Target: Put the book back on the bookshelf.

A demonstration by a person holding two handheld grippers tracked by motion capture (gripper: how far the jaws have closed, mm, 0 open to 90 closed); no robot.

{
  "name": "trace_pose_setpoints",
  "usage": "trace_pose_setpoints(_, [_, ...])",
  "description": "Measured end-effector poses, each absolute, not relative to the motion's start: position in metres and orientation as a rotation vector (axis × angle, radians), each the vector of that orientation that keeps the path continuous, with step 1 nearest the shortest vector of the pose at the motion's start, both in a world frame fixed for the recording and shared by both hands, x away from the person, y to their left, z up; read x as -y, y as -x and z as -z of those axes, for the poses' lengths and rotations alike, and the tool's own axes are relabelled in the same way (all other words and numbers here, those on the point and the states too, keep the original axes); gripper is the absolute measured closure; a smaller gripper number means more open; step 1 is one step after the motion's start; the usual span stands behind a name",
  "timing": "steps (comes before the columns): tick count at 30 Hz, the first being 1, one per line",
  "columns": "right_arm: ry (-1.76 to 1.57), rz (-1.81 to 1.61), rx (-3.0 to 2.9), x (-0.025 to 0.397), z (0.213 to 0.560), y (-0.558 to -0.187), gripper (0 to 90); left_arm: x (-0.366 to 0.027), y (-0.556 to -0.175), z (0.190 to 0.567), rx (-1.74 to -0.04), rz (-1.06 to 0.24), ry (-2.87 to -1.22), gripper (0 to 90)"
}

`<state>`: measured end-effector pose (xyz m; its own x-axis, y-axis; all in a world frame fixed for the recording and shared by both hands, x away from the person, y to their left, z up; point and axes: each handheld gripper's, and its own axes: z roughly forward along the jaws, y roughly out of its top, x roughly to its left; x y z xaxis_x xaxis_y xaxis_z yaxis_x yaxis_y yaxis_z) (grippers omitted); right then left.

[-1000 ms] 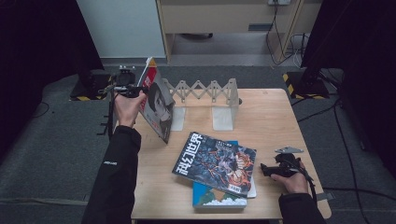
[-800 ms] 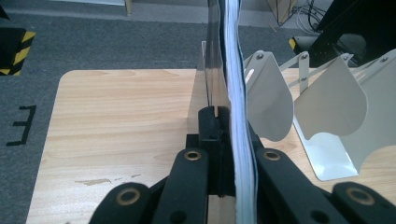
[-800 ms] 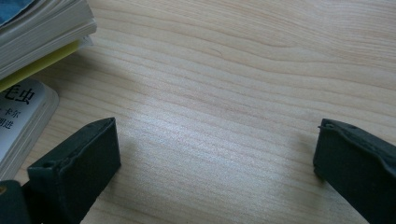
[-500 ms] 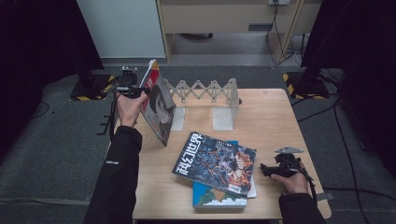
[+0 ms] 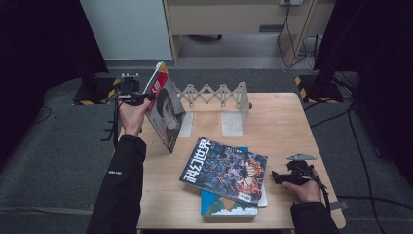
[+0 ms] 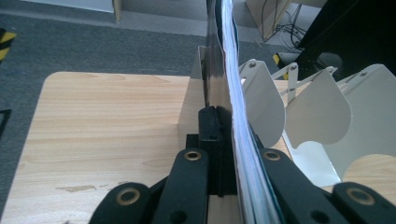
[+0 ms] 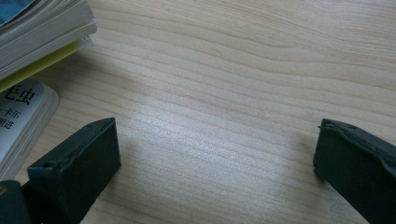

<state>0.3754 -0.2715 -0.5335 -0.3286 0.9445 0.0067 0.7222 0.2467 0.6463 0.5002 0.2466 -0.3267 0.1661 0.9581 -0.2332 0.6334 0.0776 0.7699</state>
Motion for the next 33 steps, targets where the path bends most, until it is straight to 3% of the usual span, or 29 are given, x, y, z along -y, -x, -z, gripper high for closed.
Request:
trace_pose_setpoints(12, [-1.521,-0.794,-2.142,0.271,0.534,-0.376,0.8,-0.226,-0.506,0.32,-1.56,-0.652,-1.716,86.1])
trace_pose_setpoints(33, [-1.523,-0.795,-2.138,0.271,0.534,-0.375,0.8,-0.227,-0.501,0.322,-1.523,-0.687,-1.719,82.8])
